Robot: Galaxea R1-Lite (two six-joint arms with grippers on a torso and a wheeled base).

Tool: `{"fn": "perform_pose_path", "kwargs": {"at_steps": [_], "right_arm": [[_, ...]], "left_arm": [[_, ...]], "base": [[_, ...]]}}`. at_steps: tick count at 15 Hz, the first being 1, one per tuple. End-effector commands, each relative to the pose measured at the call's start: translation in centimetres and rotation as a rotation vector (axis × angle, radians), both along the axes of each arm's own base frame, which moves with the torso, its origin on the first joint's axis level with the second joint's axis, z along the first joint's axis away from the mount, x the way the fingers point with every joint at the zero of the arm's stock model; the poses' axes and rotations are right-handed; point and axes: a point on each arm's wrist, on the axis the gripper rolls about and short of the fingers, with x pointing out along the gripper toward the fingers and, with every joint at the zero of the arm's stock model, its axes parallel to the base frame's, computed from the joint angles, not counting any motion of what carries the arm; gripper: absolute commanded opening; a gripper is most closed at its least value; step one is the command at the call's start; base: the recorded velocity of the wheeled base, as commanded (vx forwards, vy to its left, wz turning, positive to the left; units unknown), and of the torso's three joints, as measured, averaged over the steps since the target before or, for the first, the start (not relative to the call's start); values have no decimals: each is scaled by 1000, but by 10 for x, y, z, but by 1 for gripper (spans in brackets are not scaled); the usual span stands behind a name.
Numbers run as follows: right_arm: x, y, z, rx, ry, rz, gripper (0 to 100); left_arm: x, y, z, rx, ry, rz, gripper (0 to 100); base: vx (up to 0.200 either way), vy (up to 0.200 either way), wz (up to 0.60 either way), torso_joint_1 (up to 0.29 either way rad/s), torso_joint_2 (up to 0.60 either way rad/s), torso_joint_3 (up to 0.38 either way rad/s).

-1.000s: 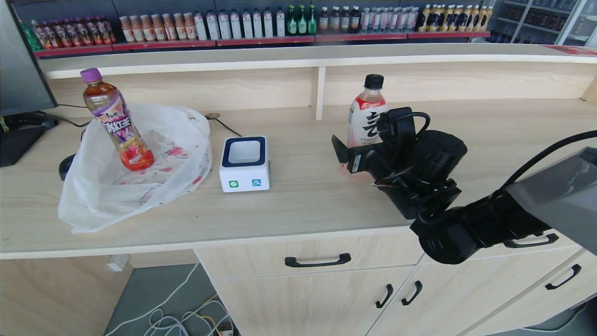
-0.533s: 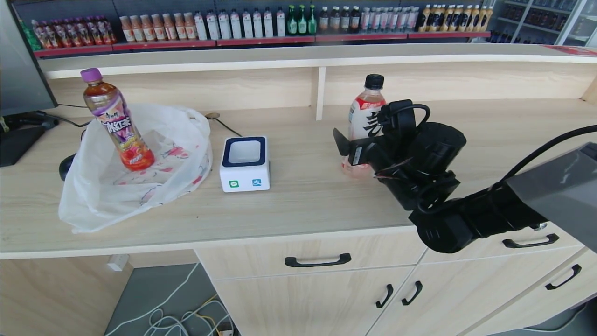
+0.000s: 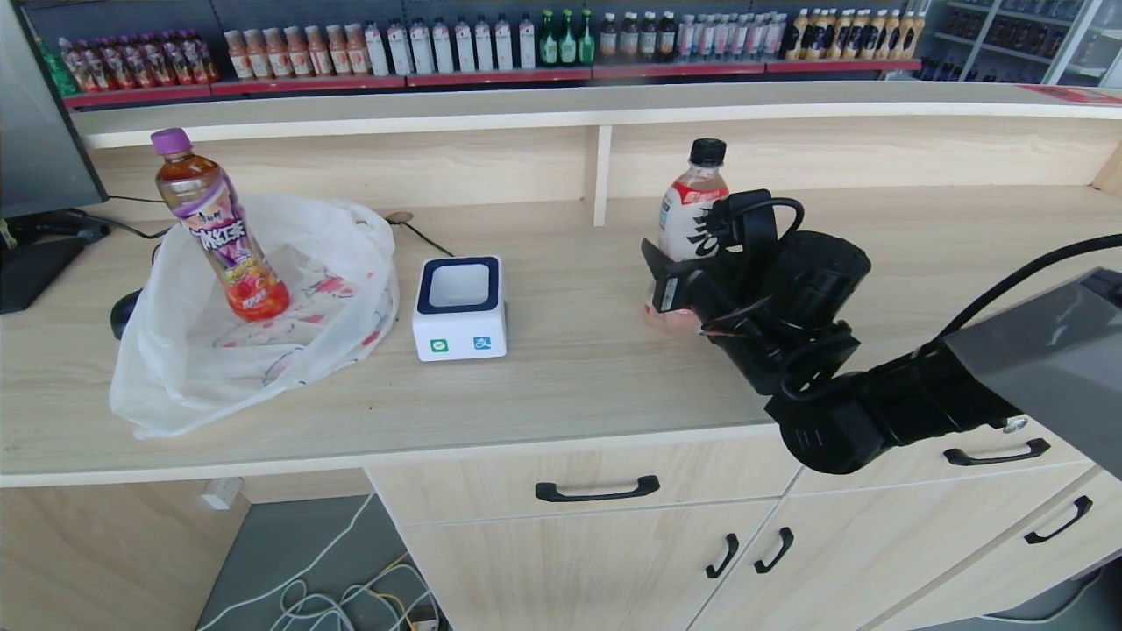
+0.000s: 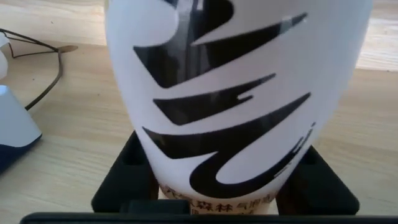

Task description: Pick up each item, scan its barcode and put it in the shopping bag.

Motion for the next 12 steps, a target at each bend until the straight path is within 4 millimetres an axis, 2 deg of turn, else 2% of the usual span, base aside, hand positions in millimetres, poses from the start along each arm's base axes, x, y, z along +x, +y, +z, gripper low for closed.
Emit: {"fn": "perform_pose_path", "kwargs": {"at_steps": [1,12], "right_arm": [[-1,0,3,5,-10,0,0],[-4,0,22,32,-61,3,0]], "left_arm": [[0,0,0,0,1,2,100],[0,0,0,0,1,0,100]], "base": [[0,0,0,0,0,0],[0,0,0,0,0,0]]}}
